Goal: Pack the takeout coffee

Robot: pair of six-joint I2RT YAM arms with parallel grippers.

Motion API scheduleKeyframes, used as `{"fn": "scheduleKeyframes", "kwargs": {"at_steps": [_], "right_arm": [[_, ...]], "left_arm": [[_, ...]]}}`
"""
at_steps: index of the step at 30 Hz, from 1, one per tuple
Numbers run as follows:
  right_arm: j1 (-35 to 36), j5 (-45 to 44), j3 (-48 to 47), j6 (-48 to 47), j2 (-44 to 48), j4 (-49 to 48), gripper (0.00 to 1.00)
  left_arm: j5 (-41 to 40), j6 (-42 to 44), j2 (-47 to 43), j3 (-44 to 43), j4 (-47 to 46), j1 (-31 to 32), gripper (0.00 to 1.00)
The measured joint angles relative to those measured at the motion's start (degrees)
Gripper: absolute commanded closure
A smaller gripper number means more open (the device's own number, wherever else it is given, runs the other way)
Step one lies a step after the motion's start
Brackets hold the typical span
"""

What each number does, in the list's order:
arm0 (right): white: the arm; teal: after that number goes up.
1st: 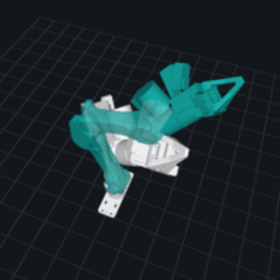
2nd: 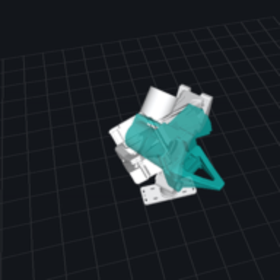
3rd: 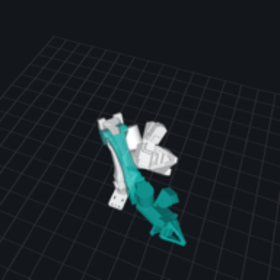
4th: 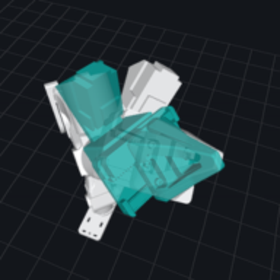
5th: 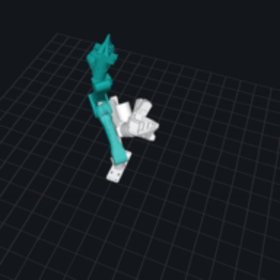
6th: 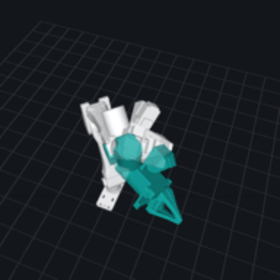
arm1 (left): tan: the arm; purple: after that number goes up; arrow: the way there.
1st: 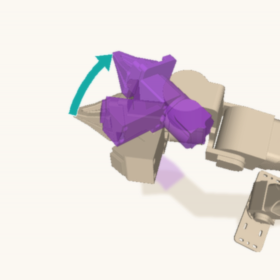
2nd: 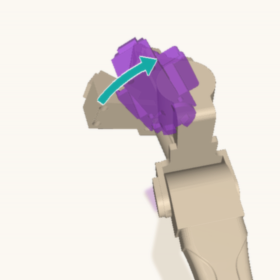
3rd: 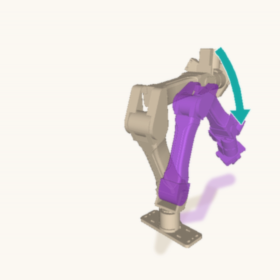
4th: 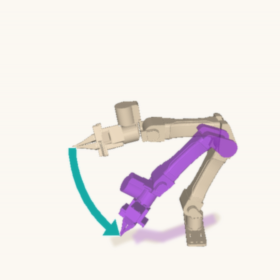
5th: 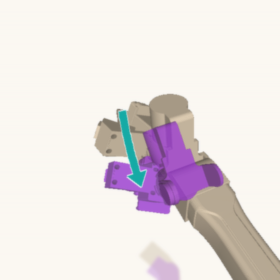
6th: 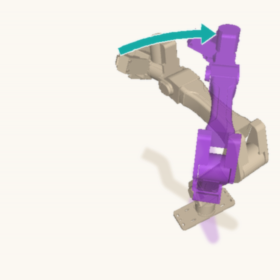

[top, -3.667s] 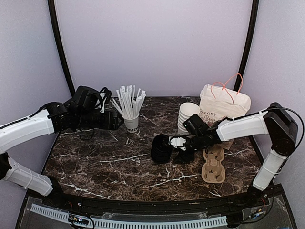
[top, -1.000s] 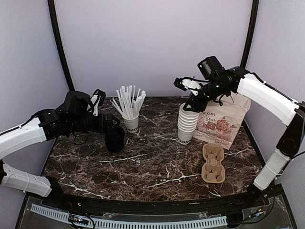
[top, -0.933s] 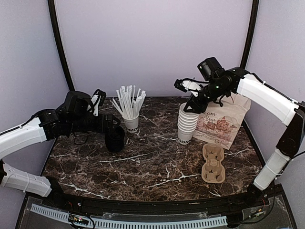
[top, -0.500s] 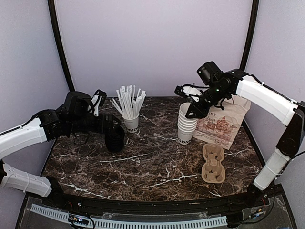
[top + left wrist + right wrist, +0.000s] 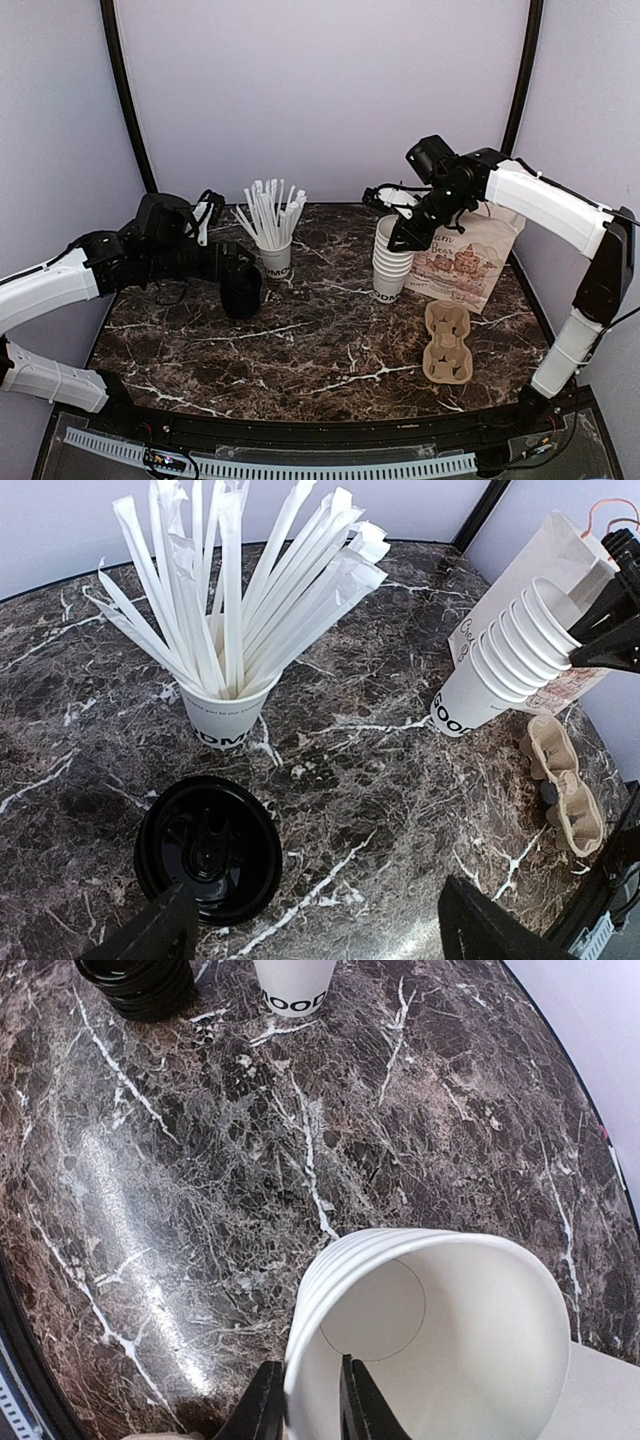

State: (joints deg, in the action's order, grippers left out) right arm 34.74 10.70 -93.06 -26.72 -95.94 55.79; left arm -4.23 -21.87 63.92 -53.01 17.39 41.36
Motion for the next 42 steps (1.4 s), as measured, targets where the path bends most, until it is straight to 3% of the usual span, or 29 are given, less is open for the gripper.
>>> {"fn": "scheduleKeyframes", "kwargs": {"at_steps": [25,32,42], "right_arm": [[0.0,1.9,-2.0,0.2,-0.4,0.0,0.89],[0.0,1.3,-2.0,0.5,-0.7,0.0,1.00],[0.8,1.8,-3.6,0.6,-0.5,0.2,1.00]], "left_arm": [[5.7,-0.3,4.8,0.9,-4.0,0.0,0.16],[6.8,-1.3,5.4,0.9,-5.0,0.0,0.16],[9.2,-5.0,8.2,0.9,-11.0,1.5,0.18]]}}
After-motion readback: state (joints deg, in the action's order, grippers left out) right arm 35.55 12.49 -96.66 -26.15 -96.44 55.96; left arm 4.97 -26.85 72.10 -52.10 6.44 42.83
